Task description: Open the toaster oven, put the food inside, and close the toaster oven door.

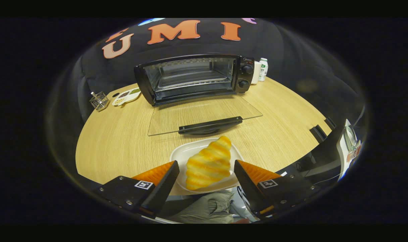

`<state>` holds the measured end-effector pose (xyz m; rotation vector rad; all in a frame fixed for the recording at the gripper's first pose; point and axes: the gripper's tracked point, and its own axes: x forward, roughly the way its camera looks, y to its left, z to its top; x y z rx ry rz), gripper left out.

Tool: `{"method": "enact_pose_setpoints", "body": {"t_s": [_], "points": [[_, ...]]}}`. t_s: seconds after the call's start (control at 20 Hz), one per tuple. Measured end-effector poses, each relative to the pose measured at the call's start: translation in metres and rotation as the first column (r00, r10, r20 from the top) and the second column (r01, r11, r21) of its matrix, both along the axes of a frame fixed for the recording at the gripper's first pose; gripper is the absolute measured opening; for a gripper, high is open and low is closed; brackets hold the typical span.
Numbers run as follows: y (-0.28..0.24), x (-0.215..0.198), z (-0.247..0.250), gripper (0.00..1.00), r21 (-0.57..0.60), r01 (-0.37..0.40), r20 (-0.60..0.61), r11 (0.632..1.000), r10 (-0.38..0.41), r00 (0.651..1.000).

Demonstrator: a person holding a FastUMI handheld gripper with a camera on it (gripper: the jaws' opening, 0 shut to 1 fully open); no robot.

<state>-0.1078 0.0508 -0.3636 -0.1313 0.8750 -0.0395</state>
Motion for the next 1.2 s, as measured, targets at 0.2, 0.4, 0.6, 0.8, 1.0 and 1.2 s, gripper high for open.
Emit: {"method": "enact_pose_setpoints", "body": {"t_s": [0.2, 0.4, 0.6, 0.8, 1.0, 1.2], "points": [[0.002, -0.012, -0.016, 0.98, 0.0, 0.029, -0.043, 1.0, -0.029, 0.999], [-0.001, -0.018, -0.029, 0.98, -0.018, 0.045, -0.078, 0.999, -0.046, 0.996], [-0.003, -0.022, -0.042, 0.98, 0.004, 0.088, -0.114, 0.996, -0.087, 0.99], [-0.007, -0.02, -0.045, 0.96, -0.006, 0.087, -0.119, 0.996, -0.087, 0.989], [-0.001, -0.023, -0.043, 0.82, 0.028, 0.081, -0.105, 0.996, -0.078, 0.991], [0.005, -0.022, -0.029, 0.64, 0.087, 0.07, -0.104, 0.994, -0.061, 0.993]]}}
